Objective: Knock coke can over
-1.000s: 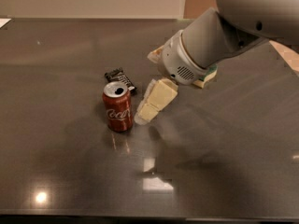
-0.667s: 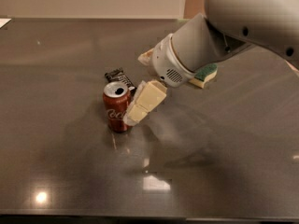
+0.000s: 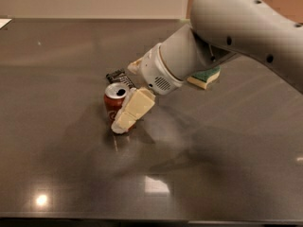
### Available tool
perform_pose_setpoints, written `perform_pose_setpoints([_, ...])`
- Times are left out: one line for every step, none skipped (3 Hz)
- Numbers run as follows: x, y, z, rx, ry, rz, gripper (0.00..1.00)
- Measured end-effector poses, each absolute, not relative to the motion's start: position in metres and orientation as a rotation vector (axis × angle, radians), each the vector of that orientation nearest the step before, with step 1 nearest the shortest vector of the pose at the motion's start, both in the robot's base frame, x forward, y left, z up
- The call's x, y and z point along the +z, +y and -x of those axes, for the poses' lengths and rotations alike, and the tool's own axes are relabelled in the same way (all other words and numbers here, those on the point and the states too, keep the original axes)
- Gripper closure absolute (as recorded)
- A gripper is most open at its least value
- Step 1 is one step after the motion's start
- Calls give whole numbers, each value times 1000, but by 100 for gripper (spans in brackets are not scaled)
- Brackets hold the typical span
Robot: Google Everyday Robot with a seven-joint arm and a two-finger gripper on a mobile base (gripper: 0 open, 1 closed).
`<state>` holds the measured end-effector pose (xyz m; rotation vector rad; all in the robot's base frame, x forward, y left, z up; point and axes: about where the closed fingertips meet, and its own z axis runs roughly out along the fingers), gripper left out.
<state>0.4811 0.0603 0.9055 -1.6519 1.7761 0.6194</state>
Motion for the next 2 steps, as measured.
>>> perform_pose_setpoints([899, 68, -478, 646, 1776, 1656, 0])
perform_pose_setpoints([897, 76, -476, 675, 1771, 1654, 18])
